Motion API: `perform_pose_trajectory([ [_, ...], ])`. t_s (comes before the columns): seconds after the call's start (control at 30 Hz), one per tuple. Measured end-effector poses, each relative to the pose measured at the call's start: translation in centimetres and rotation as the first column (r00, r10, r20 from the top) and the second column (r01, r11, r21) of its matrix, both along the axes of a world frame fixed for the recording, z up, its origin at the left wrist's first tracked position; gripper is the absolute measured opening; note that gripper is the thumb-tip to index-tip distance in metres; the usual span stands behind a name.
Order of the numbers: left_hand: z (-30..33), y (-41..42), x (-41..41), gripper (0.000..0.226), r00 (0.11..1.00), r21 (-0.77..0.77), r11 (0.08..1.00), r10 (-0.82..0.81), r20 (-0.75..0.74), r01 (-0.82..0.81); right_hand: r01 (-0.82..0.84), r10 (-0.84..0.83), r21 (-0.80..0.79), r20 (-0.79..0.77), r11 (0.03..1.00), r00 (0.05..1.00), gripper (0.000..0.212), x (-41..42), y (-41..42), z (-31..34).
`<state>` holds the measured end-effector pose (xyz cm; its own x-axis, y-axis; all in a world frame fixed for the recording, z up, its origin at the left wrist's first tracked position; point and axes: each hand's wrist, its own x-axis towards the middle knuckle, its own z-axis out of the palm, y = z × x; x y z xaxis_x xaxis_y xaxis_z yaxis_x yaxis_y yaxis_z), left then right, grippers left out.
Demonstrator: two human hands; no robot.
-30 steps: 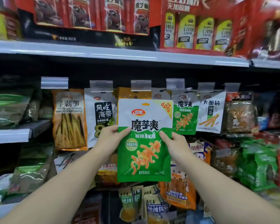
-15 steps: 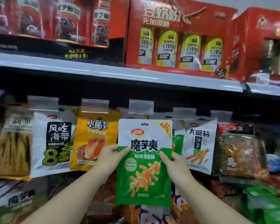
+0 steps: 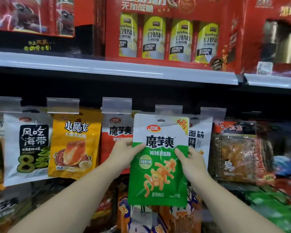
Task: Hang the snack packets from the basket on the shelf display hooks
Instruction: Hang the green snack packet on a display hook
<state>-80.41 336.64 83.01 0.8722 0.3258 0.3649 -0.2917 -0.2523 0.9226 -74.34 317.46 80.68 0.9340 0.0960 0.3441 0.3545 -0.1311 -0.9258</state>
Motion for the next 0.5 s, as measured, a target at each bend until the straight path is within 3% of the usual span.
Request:
perform_pose_trajectory([
  [0.07, 0.3, -0.5, 0.0, 0.007, 0.999, -0.008, 1.0, -0.011, 0.033, 0.011, -0.011, 0.011, 0.009, 0.026, 1.0, 1.0, 0.018, 0.2, -0.3, 0.3],
  [0.17, 0.6, -1.2, 0.1, 0.011, 0.997, -0.008, 1.0, -0.006, 0.075, 0.007, -0.006, 0.005, 0.026, 0.066, 1.0, 0.998, 0.053, 0.8, -0.4, 0.5],
  [0.2, 0.7, -1.3, 0.2, 0.012, 0.997, -0.008, 1.0, -0.009, 0.078, 0.01, 0.002, -0.004, 0.026, 0.068, 1.0, 0.998, 0.056, 1.3, -0.4, 0.4],
  [0.3, 1.0, -1.6, 0.5, 0.016, 0.998, -0.017, 1.0, 0.01, 0.068, -0.009, 0.021, -0.022, 0.023, 0.06, 1.0, 0.998, 0.026, 2.0, -0.7, 0.6],
  [0.43, 0.8, -1.8, 1.5, 0.034, 0.997, -0.022, 0.998, 0.056, 0.058, -0.055, 0.021, -0.021, 0.003, 0.04, 1.0, 0.999, 0.032, 2.8, -0.9, 0.7],
  [0.5, 0.5, -1.8, 1.9, 0.053, 0.996, -0.033, 0.998, 0.059, 0.065, -0.057, 0.012, -0.012, 0.006, 0.042, 1.0, 0.999, 0.021, 3.1, -0.9, 0.8],
])
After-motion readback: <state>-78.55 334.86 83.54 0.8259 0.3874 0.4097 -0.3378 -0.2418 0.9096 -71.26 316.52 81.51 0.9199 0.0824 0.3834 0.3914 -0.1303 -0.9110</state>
